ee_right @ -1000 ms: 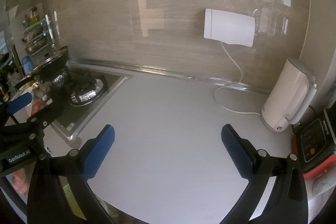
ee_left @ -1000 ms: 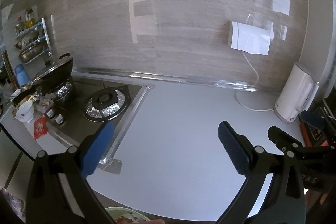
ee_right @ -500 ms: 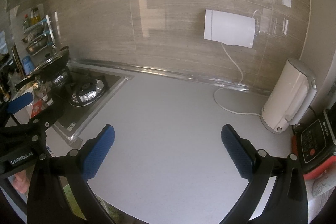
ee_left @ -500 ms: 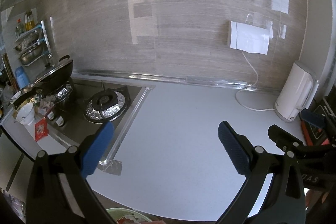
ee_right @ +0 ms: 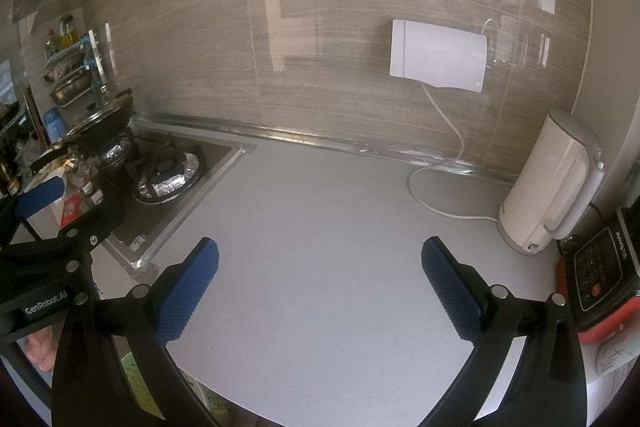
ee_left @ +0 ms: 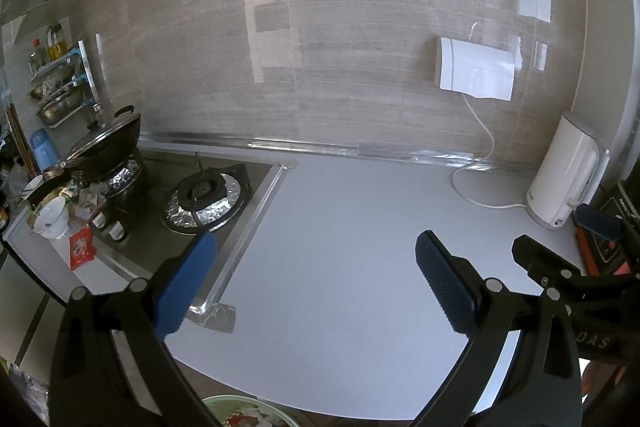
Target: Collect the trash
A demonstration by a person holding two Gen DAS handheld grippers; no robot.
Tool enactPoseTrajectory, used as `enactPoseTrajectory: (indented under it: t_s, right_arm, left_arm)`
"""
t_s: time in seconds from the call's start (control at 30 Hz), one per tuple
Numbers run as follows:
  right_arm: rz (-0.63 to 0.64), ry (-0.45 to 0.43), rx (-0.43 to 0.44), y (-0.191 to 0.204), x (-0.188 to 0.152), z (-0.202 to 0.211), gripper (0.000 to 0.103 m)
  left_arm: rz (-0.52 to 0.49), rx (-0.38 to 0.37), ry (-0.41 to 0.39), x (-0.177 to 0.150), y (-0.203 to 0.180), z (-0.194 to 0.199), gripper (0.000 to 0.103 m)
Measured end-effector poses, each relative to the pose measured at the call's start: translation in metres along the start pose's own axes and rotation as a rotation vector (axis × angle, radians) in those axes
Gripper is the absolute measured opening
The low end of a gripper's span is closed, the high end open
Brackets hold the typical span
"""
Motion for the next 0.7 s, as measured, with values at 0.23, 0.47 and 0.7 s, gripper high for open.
enactPoseTrajectory:
  t_s: [0.23,0.47,0.7]
  right_arm:
    - [0.002,0.001,0.001,0.0006,0.0,-0.0005,0.101]
    - [-0.001,0.002,0.0,0.0015,-0.001,0.0006,0.101]
    - [0.002,0.005,0.001,0.0038,-0.001,0.0002,0.101]
  left_arm:
    - [0.0,-0.005,0.014,0.0009,0.0006,-0.0029,0.095]
    - [-0.01,-0.002,-0.001,0.0014,-0.001,-0.0027,0.095]
    - [-0.005,-0.013,-0.002,0.0018,-0.0017,-0.0047,0.095]
Point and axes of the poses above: each gripper's, at about its wrist camera, not at the fingertips, and z roughly against the way its jaws point, y to its left, x to its top, the point moved 6 cm from there along -z, roughly the way its jaws point, and after that the axes turned 14 degrees about z, right-handed, at the moved point
